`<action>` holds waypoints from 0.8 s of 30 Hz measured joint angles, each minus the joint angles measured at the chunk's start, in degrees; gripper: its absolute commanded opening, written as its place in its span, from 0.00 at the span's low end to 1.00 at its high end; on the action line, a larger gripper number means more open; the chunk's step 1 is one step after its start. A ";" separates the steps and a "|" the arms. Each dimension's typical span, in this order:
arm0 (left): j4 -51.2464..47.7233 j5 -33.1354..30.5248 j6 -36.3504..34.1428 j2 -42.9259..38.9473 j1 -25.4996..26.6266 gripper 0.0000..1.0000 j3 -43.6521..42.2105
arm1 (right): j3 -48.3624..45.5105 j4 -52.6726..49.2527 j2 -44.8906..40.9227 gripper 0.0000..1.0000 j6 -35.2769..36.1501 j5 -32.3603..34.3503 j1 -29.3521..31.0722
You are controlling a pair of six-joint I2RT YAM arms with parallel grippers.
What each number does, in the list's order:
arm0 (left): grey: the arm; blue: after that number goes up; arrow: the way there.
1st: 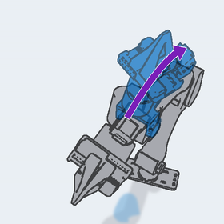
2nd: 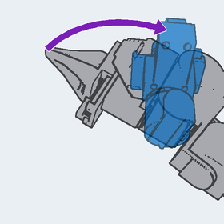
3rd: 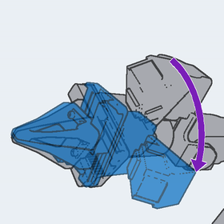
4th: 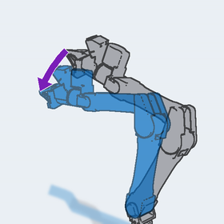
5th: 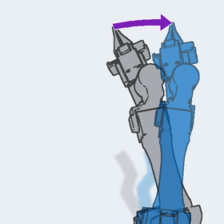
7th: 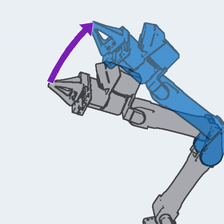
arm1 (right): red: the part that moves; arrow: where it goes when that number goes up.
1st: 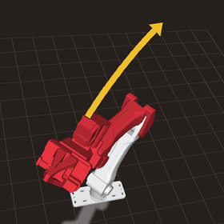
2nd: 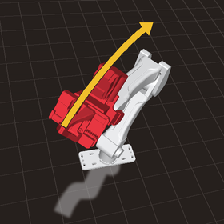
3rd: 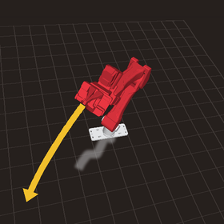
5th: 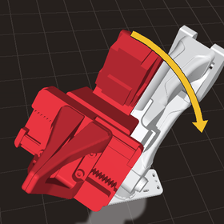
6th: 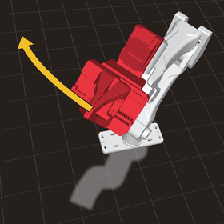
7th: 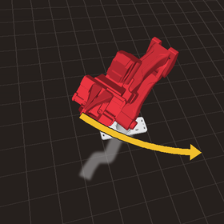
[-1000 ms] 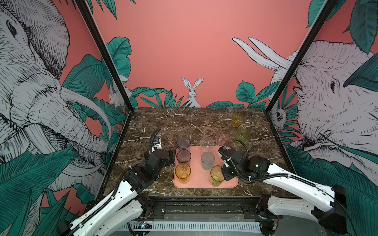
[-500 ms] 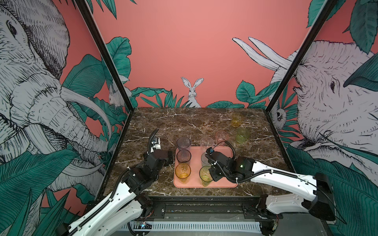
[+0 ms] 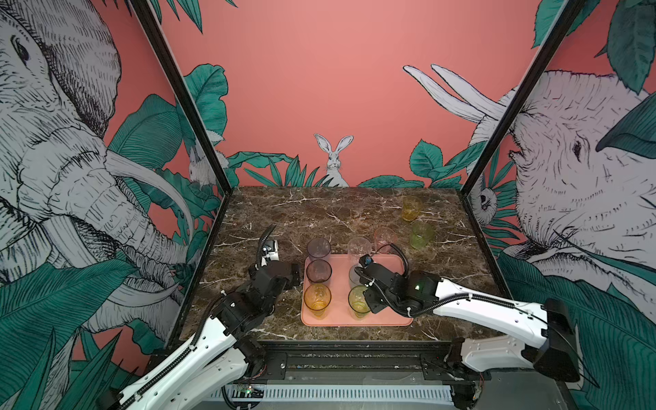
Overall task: Place the glasses into the tray
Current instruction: 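Lower the light green cup onto the tray's near edge and open the right gripper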
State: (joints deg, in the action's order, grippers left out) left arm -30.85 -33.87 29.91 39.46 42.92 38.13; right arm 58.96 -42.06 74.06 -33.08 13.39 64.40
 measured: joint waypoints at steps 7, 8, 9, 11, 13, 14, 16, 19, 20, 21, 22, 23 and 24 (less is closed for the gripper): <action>-0.04 -0.02 0.02 -0.85 0.00 0.96 -0.17 | 0.00 0.09 0.00 0.11 -0.26 -0.07 0.00; -0.04 -0.02 0.04 -1.18 0.00 0.96 -0.37 | 0.00 0.09 0.00 0.15 -0.35 -0.04 0.00; -0.07 -0.02 0.04 -1.51 0.00 0.96 -0.61 | 0.00 0.07 0.00 0.19 -0.50 0.02 0.00; -0.09 -0.02 0.07 -1.97 0.00 0.96 -0.92 | 0.00 0.02 0.00 0.25 -0.74 0.17 0.00; -0.07 -0.04 0.09 -2.10 0.00 0.96 -1.01 | 0.00 -0.02 0.00 0.30 -0.96 0.35 0.00; -0.09 -0.04 0.07 -2.10 0.00 0.96 -1.05 | 0.00 -0.02 0.00 0.32 -0.92 0.42 0.00; -0.09 -0.04 0.09 -2.10 0.00 0.96 -1.14 | 0.00 -0.15 -0.02 0.35 -1.05 0.72 0.02; -0.09 -0.04 0.11 -2.10 0.00 0.96 -1.22 | 0.00 -0.50 -0.04 0.38 -1.18 1.03 0.00; -0.07 -0.04 0.11 -2.10 0.00 0.96 -1.27 | 0.00 -0.66 -0.04 0.39 -1.20 1.09 0.00; -0.09 -0.02 0.13 -2.12 0.00 0.96 -1.40 | 0.00 -0.79 -0.04 0.40 -1.25 1.11 0.00; -0.09 -0.04 0.15 -2.19 0.00 0.96 -1.55 | 0.04 -0.98 -0.04 0.41 -1.25 1.16 0.00; -0.11 -0.04 0.24 -2.21 0.00 0.96 -1.66 | 0.17 -1.31 -0.04 0.43 -1.29 1.20 0.00; -0.11 -0.04 0.28 -2.29 0.00 0.96 -1.81 | 0.57 -1.92 -0.04 0.45 -1.22 1.20 0.00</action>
State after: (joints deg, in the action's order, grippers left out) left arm -30.96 -33.91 30.20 37.17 42.92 36.32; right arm 59.53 -43.99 74.02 -34.30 14.59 64.40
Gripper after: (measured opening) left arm 0.957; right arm 0.419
